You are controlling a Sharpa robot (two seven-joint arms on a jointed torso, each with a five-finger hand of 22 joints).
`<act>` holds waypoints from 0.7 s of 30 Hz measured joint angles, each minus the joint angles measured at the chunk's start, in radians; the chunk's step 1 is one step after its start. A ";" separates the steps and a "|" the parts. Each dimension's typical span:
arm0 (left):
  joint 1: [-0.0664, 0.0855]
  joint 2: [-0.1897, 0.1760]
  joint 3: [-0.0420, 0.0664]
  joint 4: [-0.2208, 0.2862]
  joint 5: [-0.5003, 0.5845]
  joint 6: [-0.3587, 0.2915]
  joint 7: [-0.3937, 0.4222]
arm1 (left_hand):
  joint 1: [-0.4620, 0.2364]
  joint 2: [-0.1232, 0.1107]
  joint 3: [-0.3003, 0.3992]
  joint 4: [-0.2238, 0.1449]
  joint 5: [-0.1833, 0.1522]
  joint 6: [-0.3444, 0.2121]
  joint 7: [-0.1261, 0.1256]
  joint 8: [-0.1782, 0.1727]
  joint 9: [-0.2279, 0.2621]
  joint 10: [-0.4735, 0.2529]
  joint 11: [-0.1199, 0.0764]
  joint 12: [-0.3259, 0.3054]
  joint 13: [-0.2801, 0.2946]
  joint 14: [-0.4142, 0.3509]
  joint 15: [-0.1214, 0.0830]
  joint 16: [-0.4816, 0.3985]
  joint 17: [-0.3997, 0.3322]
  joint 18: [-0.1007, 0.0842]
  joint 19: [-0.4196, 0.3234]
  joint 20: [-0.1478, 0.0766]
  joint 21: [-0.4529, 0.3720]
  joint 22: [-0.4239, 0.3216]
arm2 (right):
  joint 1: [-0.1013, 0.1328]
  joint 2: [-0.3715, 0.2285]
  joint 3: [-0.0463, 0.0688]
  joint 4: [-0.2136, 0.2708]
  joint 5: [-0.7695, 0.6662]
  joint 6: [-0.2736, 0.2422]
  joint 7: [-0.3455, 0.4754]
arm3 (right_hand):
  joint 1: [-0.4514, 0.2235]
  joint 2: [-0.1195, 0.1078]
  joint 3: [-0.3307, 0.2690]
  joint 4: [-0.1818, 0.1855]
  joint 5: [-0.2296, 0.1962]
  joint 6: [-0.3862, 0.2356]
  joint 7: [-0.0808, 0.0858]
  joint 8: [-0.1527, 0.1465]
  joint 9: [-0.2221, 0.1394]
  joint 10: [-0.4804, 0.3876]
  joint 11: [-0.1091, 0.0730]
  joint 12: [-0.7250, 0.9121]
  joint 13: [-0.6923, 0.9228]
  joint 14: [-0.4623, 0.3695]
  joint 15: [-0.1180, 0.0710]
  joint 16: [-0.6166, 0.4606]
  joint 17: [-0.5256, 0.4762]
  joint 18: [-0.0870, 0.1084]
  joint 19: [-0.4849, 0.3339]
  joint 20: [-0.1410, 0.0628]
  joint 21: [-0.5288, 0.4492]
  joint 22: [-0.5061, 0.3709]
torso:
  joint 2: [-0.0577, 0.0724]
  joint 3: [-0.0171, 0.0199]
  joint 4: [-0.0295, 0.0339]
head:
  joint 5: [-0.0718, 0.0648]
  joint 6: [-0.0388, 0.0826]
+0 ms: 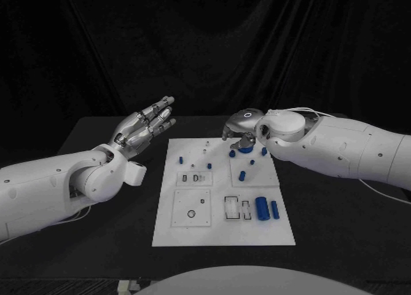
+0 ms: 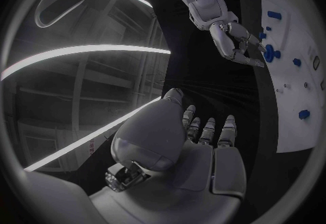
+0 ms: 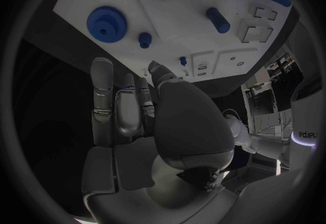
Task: Assemble the parts on the task board
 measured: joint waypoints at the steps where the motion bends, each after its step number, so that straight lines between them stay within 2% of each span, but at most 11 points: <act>1: 0.000 0.000 0.000 -0.001 0.000 0.001 -0.001 | 0.000 0.000 0.000 0.000 0.000 0.000 0.000 0.000 0.000 0.000 0.000 0.000 0.000 0.000 0.000 0.000 0.000 0.000 0.000 0.000 0.000 0.000 | -0.001 0.000 0.000 -0.001 0.000 0.001 0.000 | 0.000 0.000 0.000 0.000 0.000 0.000 0.000 -0.003 0.000 -0.002 -0.002 0.000 0.000 0.000 0.000 0.000 0.001 0.000 0.000 0.000 0.005 0.002 | 0.000 -0.0001 0.0000 | 0.001 -0.002; 6: 0.000 0.003 0.000 -0.005 0.000 0.007 -0.003 | 0.000 0.000 0.000 0.000 0.000 0.000 0.000 0.000 0.000 0.000 0.000 0.000 0.000 0.000 0.000 0.000 0.000 0.000 0.000 0.000 0.000 0.000 | -0.007 0.000 0.000 -0.012 -0.001 0.009 0.001 | -0.003 -0.003 0.004 -0.001 0.007 -0.015 -0.015 -0.012 -0.001 -0.013 -0.008 -0.007 0.000 0.000 0.000 0.000 -0.004 0.000 -0.010 0.002 0.006 0.002 | -0.001 -0.0002 0.0000 | 0.003 -0.007; 8: 0.000 0.005 0.000 -0.007 0.000 0.009 -0.003 | 0.000 0.000 0.000 0.000 0.000 0.000 0.000 0.000 0.000 0.000 0.000 0.000 0.000 0.000 0.000 0.000 0.000 0.000 0.000 0.000 0.000 0.000 | -0.011 0.001 0.000 -0.018 -0.002 0.012 0.001 | -0.005 -0.005 0.005 0.000 0.007 -0.021 -0.021 -0.016 -0.003 -0.018 -0.004 -0.008 0.000 0.000 0.000 0.000 -0.006 0.000 -0.014 0.000 0.006 0.002 | -0.001 -0.0003 0.0000 | 0.004 -0.007; 17: 0.000 0.008 0.000 -0.016 0.000 0.015 -0.005 | 0.000 0.000 0.003 0.003 0.000 0.004 0.004 0.000 0.000 0.000 0.000 0.000 0.000 -0.002 0.005 0.000 -0.001 0.000 0.004 0.004 0.000 0.000 | -0.024 0.005 0.000 -0.031 -0.003 0.019 0.004 | -0.008 -0.008 0.005 0.000 0.003 -0.021 -0.021 -0.016 -0.003 -0.019 -0.005 -0.009 0.000 0.000 0.000 0.000 -0.007 0.000 -0.014 0.000 0.006 0.005 | -0.001 -0.0007 0.0000 | 0.006 -0.011; 21: 0.000 0.011 0.000 -0.022 -0.001 0.019 -0.007 | 0.003 0.003 0.003 0.003 0.000 0.004 0.004 0.000 0.000 0.000 0.000 0.000 0.000 0.000 0.007 0.000 -0.001 0.000 0.004 0.004 0.000 0.001 | -0.032 0.008 0.000 -0.042 -0.003 0.021 0.006 | -0.009 -0.009 0.008 0.003 0.003 -0.014 -0.013 -0.016 -0.003 -0.025 -0.004 -0.013 0.001 0.000 0.000 0.000 -0.010 0.000 -0.018 0.004 0.006 0.007 | -0.002 -0.0010 0.0000 | 0.011 -0.014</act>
